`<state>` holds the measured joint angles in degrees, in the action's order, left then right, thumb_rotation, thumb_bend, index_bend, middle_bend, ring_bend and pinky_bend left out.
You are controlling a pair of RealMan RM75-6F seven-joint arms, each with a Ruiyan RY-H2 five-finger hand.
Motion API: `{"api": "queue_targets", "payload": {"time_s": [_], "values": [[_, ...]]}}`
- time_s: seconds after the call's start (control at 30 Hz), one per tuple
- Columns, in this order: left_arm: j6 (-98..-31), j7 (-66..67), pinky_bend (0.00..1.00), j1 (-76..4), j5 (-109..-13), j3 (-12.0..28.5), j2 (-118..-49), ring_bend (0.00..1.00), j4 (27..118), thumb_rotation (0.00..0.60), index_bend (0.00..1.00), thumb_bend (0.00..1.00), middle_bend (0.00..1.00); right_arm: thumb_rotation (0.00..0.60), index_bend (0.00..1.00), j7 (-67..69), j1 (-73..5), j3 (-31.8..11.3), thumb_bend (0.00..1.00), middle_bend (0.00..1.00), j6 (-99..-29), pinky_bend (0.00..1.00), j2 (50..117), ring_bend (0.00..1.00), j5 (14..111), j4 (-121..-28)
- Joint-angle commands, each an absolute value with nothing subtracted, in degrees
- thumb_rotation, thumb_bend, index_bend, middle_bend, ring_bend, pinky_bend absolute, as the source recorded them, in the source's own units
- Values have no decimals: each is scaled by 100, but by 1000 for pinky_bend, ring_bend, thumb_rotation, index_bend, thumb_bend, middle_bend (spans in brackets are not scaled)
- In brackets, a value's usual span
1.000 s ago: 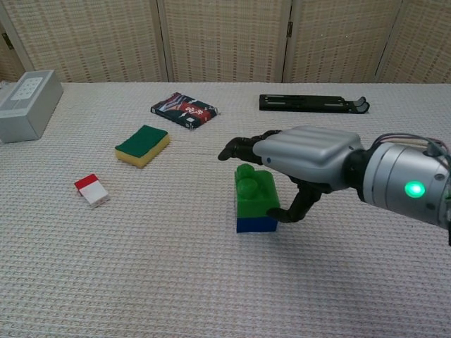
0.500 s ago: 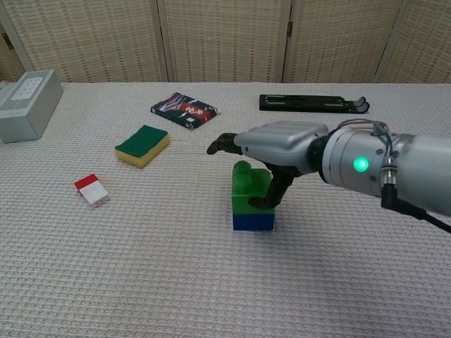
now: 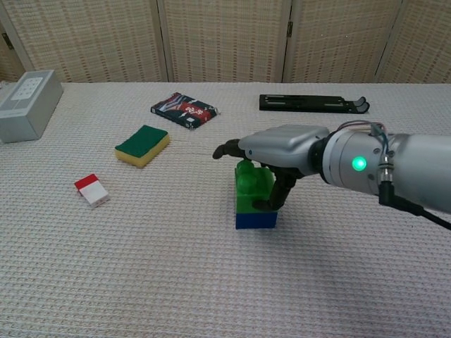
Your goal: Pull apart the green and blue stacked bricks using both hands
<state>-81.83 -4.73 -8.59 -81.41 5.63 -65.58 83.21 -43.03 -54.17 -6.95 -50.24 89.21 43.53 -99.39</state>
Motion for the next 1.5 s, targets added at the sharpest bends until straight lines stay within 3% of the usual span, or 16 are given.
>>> {"api": "queue_targets", "payload": {"time_s": [0.03, 0.13, 0.33, 0.6, 0.83, 0.97, 1.1, 1.37, 1.5], "values": [[-8167, -483, 0, -864, -8136, 562, -6556, 0, 8321, 600, 119, 376, 87, 600, 0, -4272, -5456, -655, 428, 86, -5039, 291, 8913, 208, 4324, -9936], [-8167, -503, 0, -863, -8133, 564, -6551, 0, 8323, 600, 120, 376, 87, 600, 22, -4205, -5488, -634, 428, 137, -5075, 358, 8917, 249, 4360, -9938], [-8172, -516, 0, -860, -8138, 561, -6548, 0, 8322, 600, 119, 377, 87, 600, 160, -4153, -5524, -554, 428, 250, -5205, 469, 8945, 359, 4515, -9947], [-8172, -518, 0, -857, -8146, 552, -6537, 0, 8336, 600, 119, 377, 87, 600, 402, -4139, -5520, -459, 428, 424, -5418, 609, 9018, 555, 4664, -9881], [-8084, -521, 0, -888, -8163, 518, -6535, 0, 8334, 600, 120, 377, 87, 600, 601, -3648, -5326, -435, 428, 540, -5602, 721, 9121, 699, 5359, -9634], [-8094, -614, 0, -895, -8257, 482, -6517, 0, 8341, 600, 120, 377, 87, 600, 767, -3222, -5239, -486, 428, 597, -5593, 786, 9088, 767, 5797, -9609], [-8077, -778, 0, -916, -8349, 447, -6510, 1, 8336, 600, 127, 377, 93, 600, 821, -3005, -5191, -539, 428, 642, -5651, 838, 9032, 802, 6145, -9680], [-7985, -1900, 0, -1187, -9054, 260, -6626, 60, 7946, 600, 180, 377, 199, 600, 919, -2651, -5285, -797, 428, 715, -5345, 893, 8531, 847, 6287, -10207], [-7475, -2966, 1, -1584, -9256, 171, -6575, 91, 7854, 600, 191, 377, 245, 600, 922, -2702, -5377, -980, 428, 717, -5262, 895, 8259, 840, 6062, -10606]]}}
